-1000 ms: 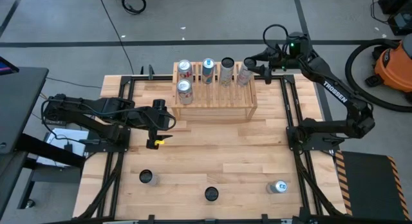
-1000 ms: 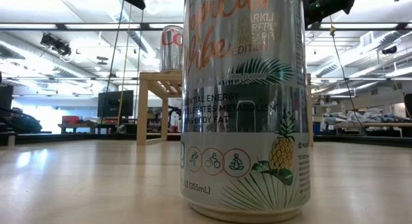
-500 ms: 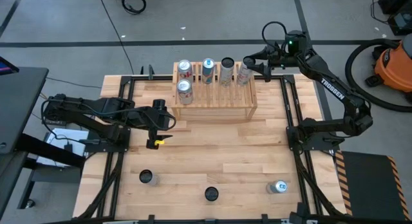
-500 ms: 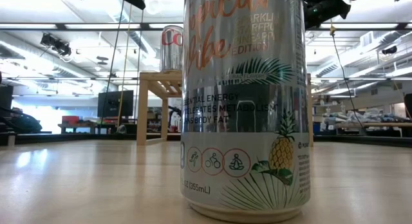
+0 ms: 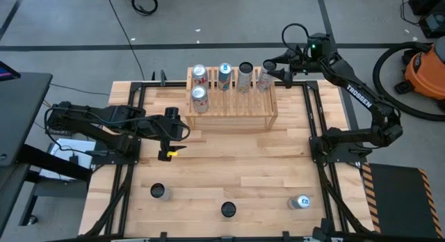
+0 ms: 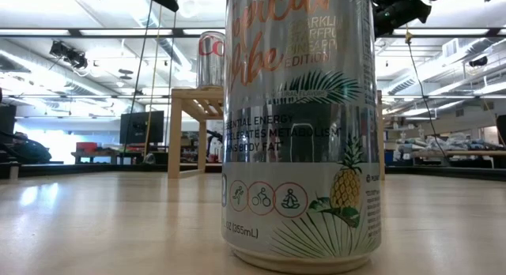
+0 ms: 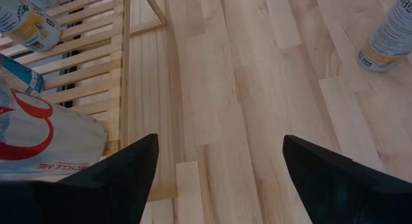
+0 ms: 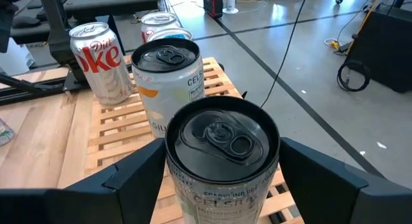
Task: Place canned beverage on shelf
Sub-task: Put the top white-pink soda can on the shelf, then put the blue soda can aligned with the other blue soda can on the shelf
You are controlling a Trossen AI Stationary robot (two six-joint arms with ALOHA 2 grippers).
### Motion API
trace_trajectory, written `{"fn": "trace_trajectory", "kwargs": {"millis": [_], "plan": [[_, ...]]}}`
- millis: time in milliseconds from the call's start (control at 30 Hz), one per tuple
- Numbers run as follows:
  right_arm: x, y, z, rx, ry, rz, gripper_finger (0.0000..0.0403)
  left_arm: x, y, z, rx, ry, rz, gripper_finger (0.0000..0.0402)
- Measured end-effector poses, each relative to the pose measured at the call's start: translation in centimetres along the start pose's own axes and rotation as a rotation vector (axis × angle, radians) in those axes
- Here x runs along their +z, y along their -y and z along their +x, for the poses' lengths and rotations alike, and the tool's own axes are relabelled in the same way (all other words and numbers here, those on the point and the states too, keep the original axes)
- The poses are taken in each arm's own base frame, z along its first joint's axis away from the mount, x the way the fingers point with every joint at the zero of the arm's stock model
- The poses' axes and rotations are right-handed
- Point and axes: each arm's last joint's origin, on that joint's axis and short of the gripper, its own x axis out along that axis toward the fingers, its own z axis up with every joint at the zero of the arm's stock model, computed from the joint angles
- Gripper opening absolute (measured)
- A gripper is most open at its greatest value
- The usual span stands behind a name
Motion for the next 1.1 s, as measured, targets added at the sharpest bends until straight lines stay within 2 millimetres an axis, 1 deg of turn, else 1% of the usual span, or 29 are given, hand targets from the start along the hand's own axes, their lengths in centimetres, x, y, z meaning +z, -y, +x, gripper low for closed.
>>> {"fn": "trace_trajectory", "kwargs": {"millis": [233,500,600,733,900,967,1100], "plan": [[0.0,-0.3,0.3,-0.011,-0.009,-0.038,0.0314,0.0,0.0,0.0,0.000,0.000,0.000,0.0334],[0.1,-0.5,0.4,-0.006,-0.009,-0.050,0.0351,0.0,0.0,0.0,0.000,0.000,0.000,0.0334],[0.6,-0.6,0.2,-0.009,0.003,-0.047,0.0360,0.0,0.0,0.0,0.000,0.000,0.000,0.0334],[1.7,-1.2,-1.0,-0.018,0.046,-0.061,0.0363,0.0,0.0,0.0,0.000,0.000,-0.001,0.0334],[2.8,-2.7,-3.2,-0.024,0.101,0.043,0.0364,0.0,0.0,0.0,0.000,0.000,0.000,0.0334],[2.7,-3.4,-4.1,-0.021,0.096,0.058,0.0364,0.0,0.0,0.0,0.000,0.000,0.000,0.0334],[2.0,-5.0,-5.5,0.004,0.034,0.119,0.0364,0.0,0.0,0.0,0.000,0.000,0.000,0.0334]]}}
